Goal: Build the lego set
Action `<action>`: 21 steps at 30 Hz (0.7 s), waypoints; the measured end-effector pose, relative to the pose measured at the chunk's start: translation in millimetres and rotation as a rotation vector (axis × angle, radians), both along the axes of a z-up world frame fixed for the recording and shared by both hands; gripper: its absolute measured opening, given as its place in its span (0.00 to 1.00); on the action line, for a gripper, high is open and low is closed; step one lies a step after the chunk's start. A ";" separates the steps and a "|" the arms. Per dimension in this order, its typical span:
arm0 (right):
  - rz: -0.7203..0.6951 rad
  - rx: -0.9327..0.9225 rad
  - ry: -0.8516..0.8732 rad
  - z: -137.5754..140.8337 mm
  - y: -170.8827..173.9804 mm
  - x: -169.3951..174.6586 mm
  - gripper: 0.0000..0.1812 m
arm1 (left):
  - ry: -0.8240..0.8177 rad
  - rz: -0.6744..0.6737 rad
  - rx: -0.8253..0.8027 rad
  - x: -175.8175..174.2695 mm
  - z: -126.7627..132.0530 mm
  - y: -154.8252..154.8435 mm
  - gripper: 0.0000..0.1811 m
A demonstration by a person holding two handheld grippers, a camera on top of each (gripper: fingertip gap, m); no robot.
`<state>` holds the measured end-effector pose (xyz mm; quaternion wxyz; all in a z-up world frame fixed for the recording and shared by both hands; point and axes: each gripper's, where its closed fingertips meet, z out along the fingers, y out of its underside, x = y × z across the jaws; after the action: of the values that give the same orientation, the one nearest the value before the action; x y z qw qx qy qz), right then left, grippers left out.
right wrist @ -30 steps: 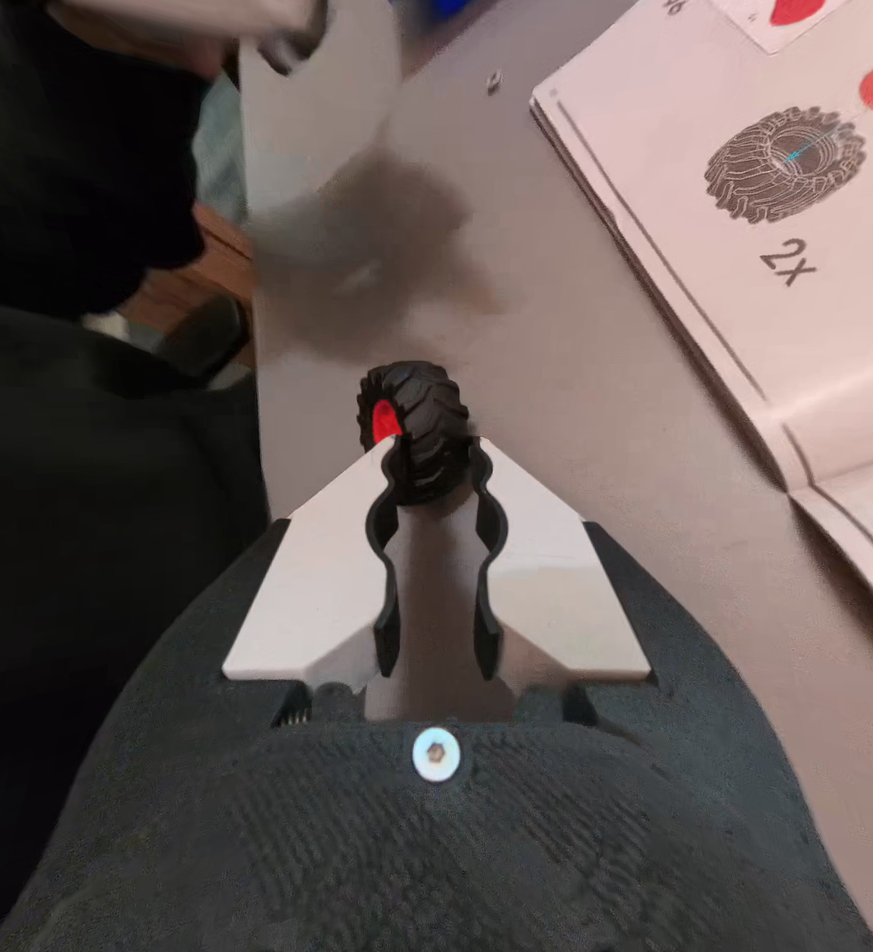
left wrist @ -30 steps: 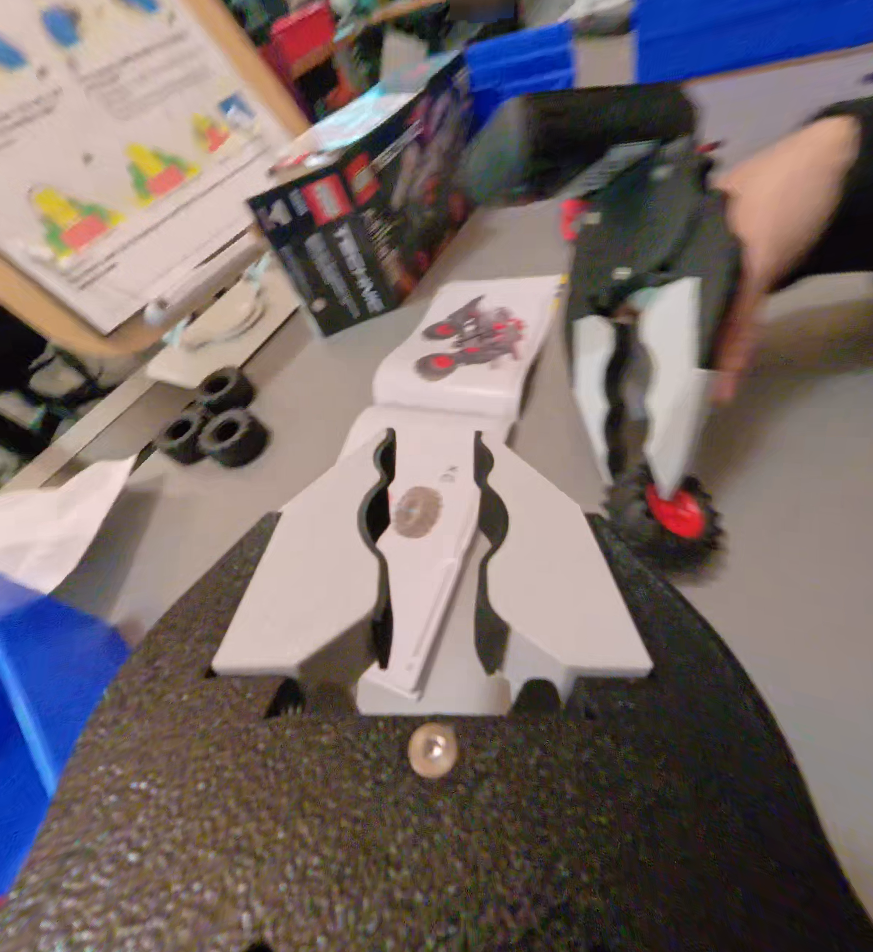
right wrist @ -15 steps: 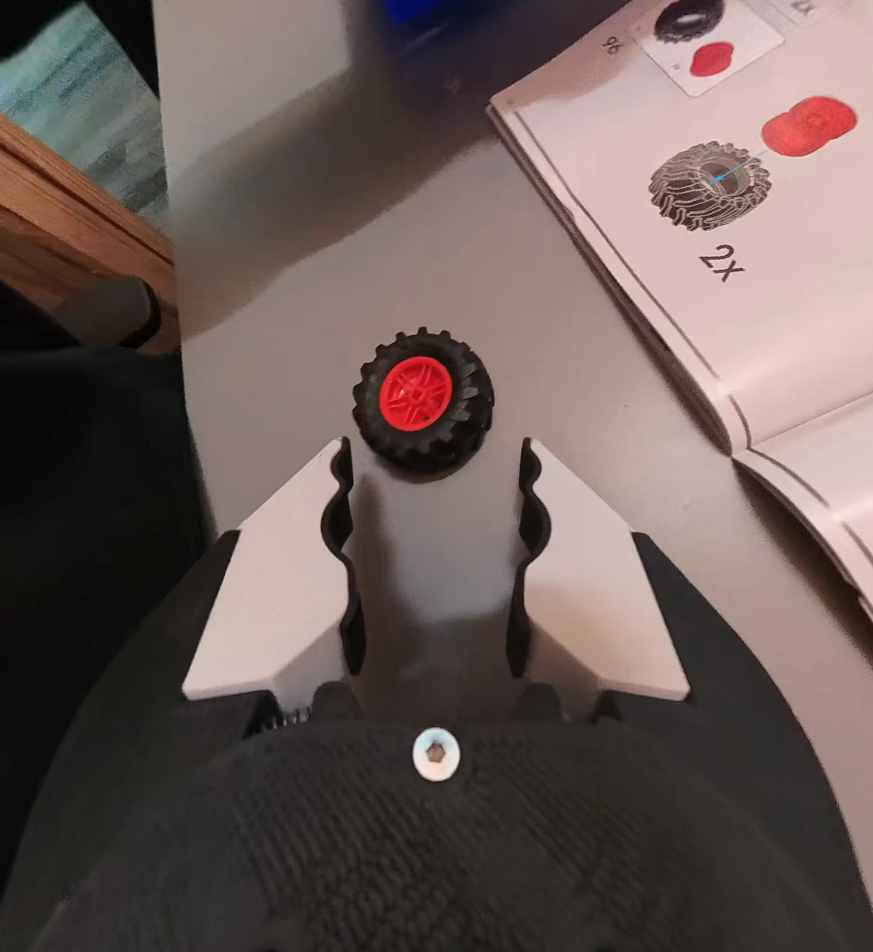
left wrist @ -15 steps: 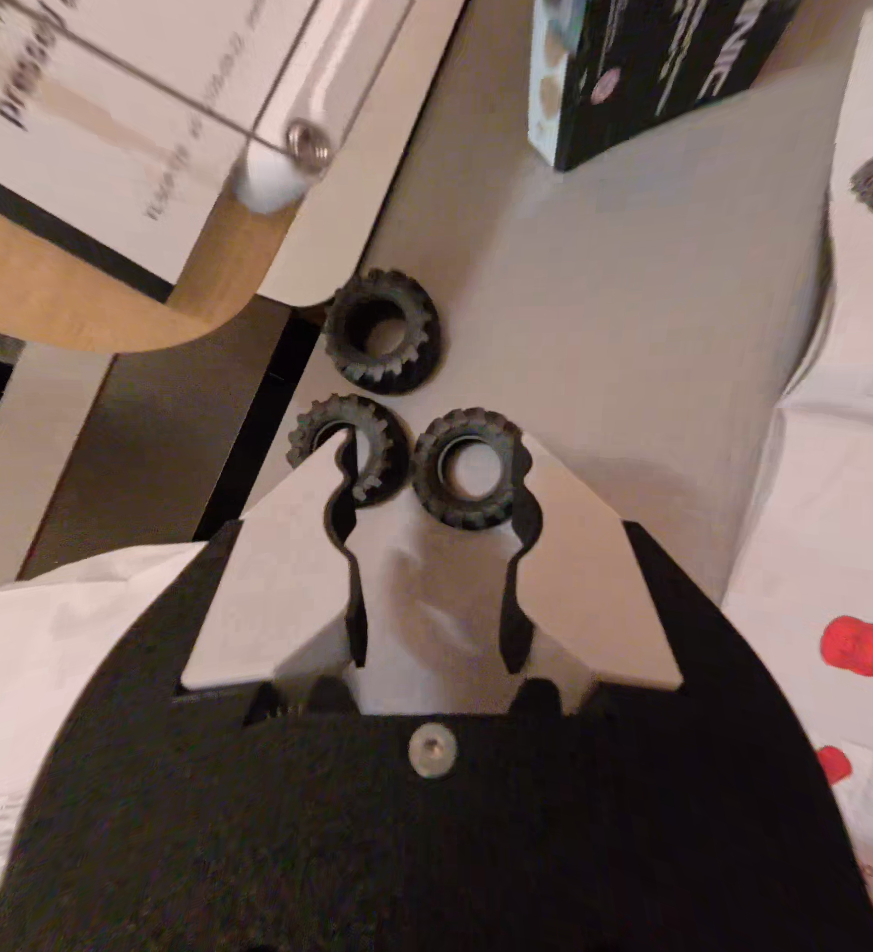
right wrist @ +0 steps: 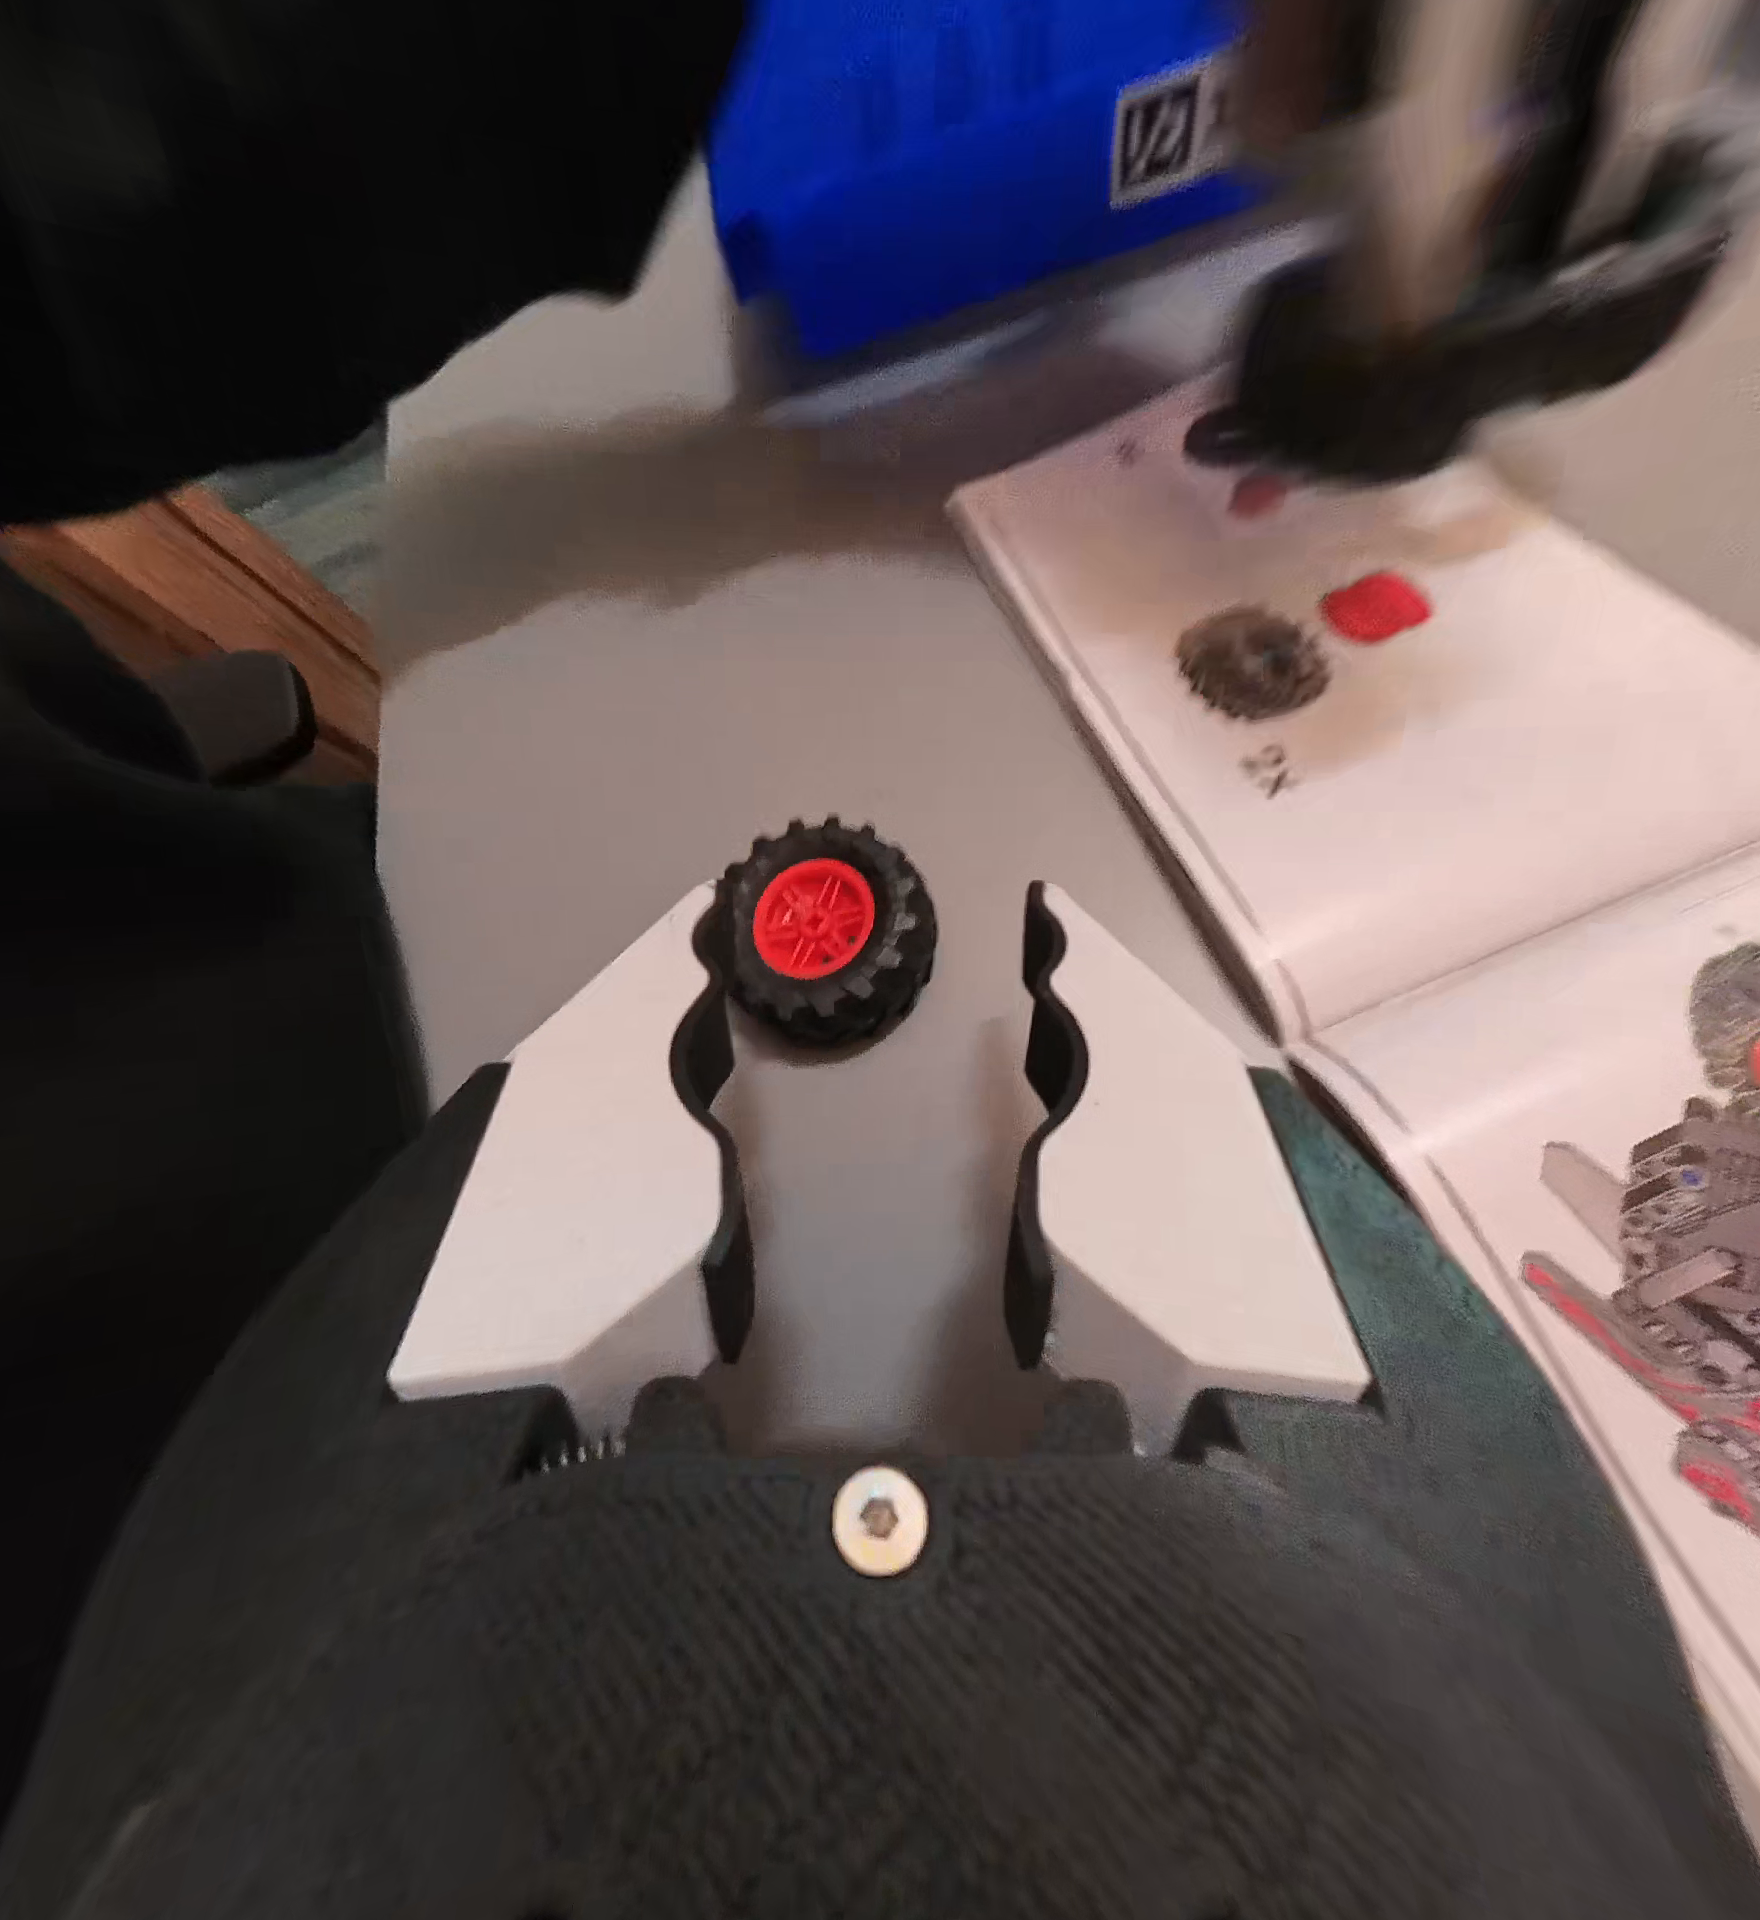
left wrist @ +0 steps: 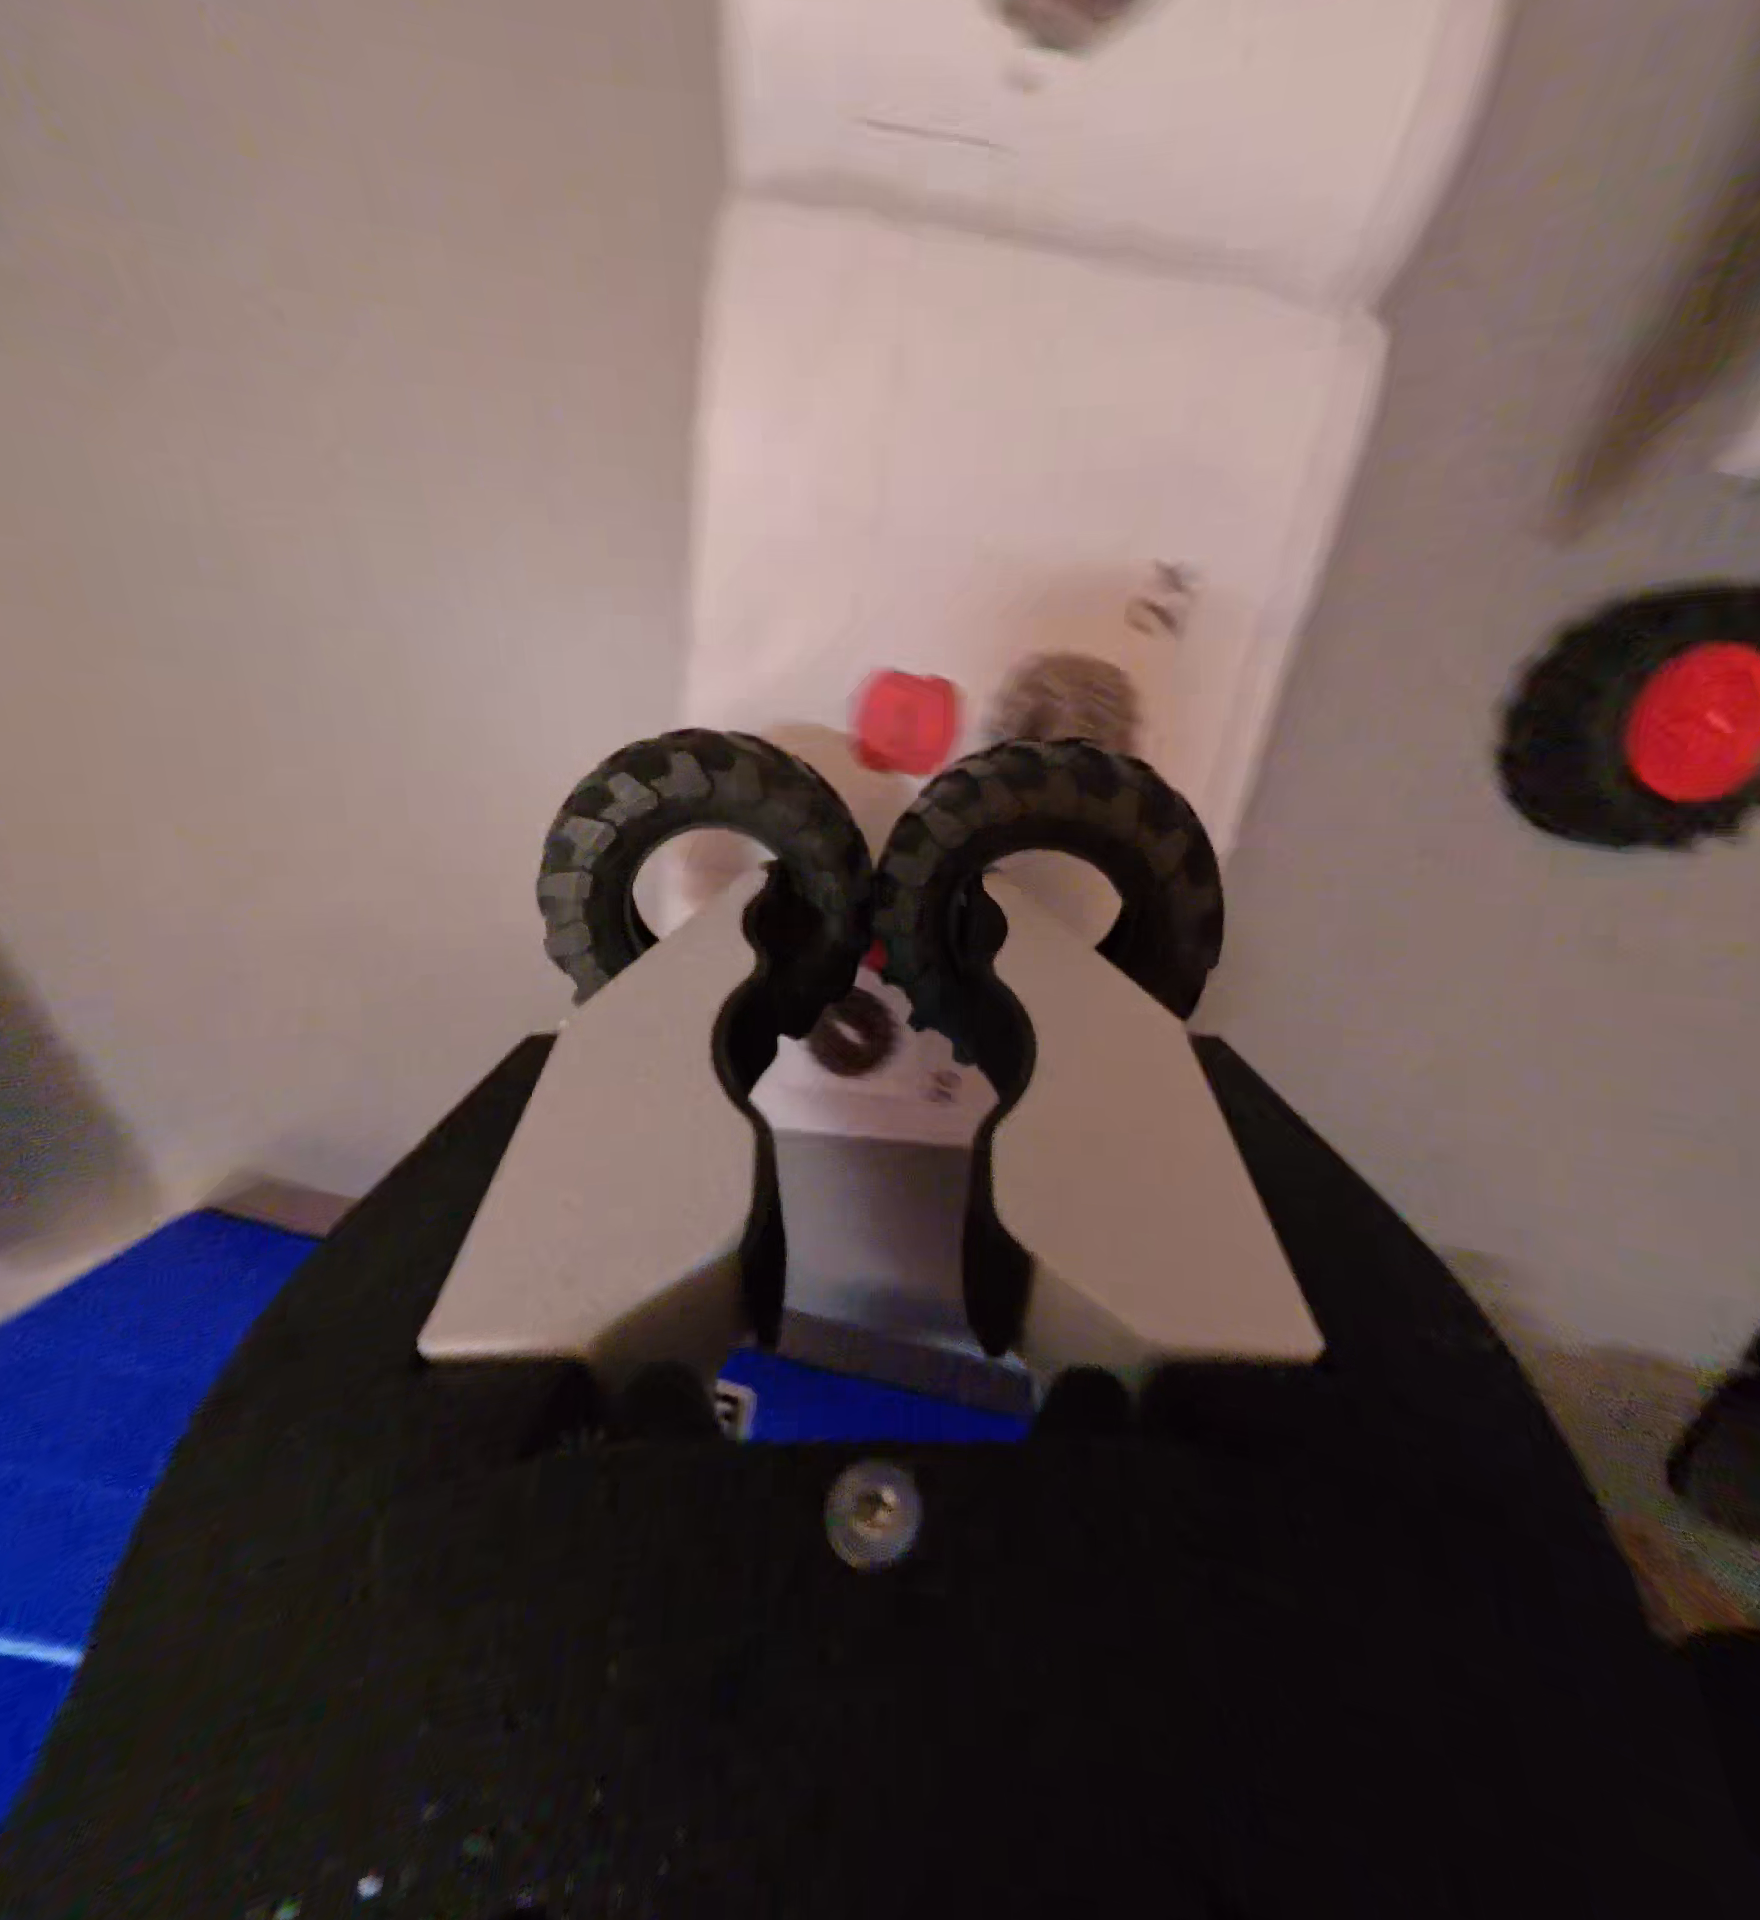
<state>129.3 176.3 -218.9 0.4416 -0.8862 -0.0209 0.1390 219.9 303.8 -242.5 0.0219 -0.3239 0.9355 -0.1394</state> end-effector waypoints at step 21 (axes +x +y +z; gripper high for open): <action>-0.396 -0.158 -0.739 -27.6 174.0 314.7 0.27 | -0.306 0.163 -0.287 -161.0 36.7 -23.0 0.29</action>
<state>444.0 350.3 -246.5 0.3535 -0.8944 0.0038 -0.2741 59.0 280.7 -205.8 0.1284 -0.3735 0.8626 -0.3161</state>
